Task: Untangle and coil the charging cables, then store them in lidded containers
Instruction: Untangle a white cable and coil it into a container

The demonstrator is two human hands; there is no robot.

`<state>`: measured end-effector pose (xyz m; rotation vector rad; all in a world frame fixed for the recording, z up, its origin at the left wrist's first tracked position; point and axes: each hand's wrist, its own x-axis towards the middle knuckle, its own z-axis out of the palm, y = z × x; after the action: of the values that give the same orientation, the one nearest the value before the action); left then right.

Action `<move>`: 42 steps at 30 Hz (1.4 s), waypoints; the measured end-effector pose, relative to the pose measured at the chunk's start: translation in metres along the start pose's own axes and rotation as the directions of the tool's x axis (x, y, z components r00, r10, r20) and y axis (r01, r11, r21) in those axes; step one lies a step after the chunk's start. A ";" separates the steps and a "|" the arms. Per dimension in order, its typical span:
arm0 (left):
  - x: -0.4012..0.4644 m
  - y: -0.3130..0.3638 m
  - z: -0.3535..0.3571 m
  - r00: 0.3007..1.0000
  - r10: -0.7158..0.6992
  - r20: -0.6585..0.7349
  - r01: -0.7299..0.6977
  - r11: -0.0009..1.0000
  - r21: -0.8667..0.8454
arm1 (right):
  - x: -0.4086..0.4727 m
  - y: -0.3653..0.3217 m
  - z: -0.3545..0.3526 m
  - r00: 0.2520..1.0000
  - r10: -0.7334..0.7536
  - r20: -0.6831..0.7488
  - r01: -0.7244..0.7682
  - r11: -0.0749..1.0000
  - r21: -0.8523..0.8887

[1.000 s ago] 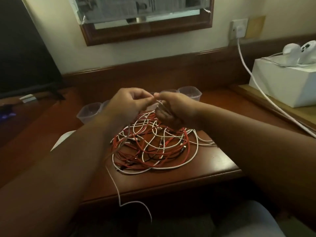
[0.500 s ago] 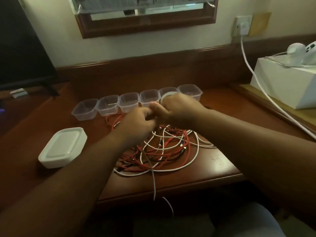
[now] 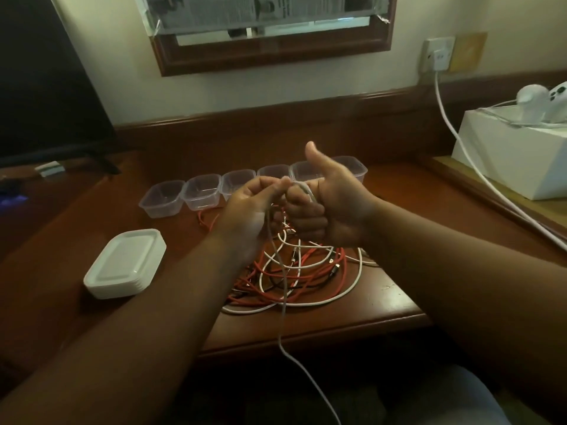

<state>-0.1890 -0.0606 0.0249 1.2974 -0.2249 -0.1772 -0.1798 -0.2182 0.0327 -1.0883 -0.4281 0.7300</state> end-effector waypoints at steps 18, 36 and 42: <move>-0.013 0.015 -0.010 0.914 0.326 0.240 -0.368 0.419 0.830 | -0.003 0.012 0.008 0.887 -0.256 -0.384 -0.280 0.363 -0.889; -0.032 0.003 0.004 0.960 -0.224 0.167 0.070 0.773 0.631 | 0.008 -0.016 0.017 0.749 -0.572 -0.333 -0.054 0.448 -0.892; -0.015 0.019 -0.019 0.964 0.031 0.264 -0.263 0.264 0.928 | 0.005 0.014 0.005 0.892 -0.276 -0.358 -0.341 0.108 -0.934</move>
<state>-0.1981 -0.0346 0.0372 2.5199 -0.7149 0.0347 -0.1843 -0.2074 0.0216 -2.5952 -0.4749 0.0224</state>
